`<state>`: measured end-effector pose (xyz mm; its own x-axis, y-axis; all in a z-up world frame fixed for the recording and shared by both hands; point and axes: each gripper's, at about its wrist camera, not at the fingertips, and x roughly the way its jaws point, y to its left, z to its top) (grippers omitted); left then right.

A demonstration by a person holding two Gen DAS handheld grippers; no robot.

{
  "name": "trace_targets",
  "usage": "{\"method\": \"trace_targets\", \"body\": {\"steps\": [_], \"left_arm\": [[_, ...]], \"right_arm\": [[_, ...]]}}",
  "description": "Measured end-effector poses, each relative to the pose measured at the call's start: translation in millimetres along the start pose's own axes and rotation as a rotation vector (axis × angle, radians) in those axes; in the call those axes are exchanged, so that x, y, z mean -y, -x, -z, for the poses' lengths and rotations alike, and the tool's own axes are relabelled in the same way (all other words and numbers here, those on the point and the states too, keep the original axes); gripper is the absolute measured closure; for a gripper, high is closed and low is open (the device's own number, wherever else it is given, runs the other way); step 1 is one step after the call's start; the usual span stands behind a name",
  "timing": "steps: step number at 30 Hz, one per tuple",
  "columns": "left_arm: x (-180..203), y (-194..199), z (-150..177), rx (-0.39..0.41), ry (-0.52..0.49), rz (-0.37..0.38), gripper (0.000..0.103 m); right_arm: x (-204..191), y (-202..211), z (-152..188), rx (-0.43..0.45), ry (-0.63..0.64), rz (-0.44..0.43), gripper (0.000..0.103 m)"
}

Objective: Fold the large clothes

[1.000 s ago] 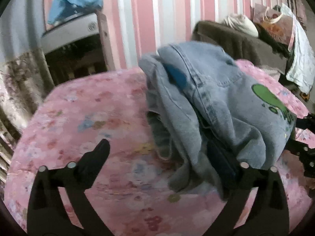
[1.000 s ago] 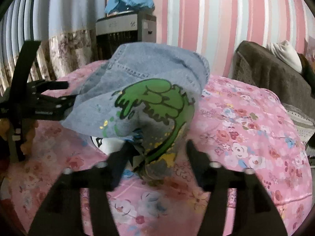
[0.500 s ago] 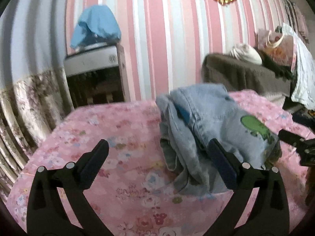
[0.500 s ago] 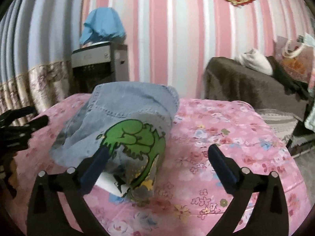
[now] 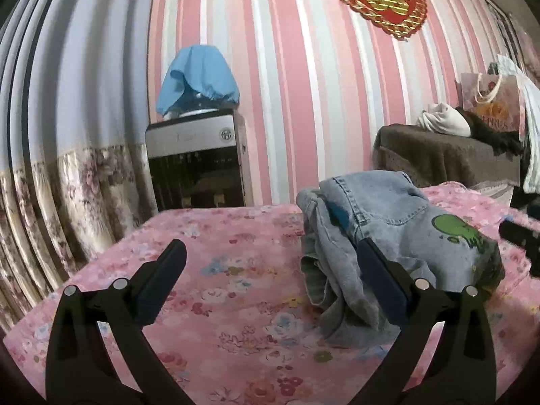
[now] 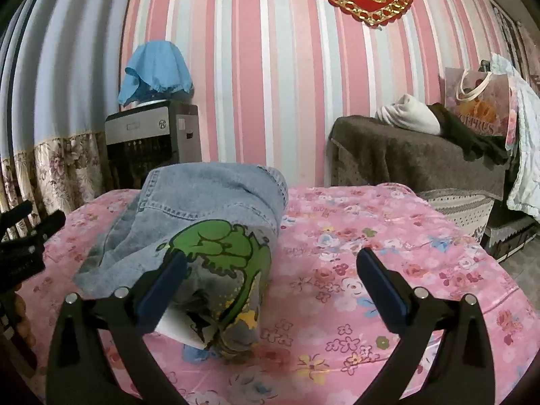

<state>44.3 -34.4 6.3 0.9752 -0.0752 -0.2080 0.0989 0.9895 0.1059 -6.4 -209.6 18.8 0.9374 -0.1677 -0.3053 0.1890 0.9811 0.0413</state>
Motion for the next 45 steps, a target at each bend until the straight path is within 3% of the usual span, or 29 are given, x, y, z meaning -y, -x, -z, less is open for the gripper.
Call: {"method": "trace_targets", "body": {"steps": [45], "left_arm": [[-11.3,-3.9,5.2,-0.015,0.044,0.048,0.003]], "right_arm": [[-4.2,5.0,2.1,0.031,0.042,0.03,0.002]]}}
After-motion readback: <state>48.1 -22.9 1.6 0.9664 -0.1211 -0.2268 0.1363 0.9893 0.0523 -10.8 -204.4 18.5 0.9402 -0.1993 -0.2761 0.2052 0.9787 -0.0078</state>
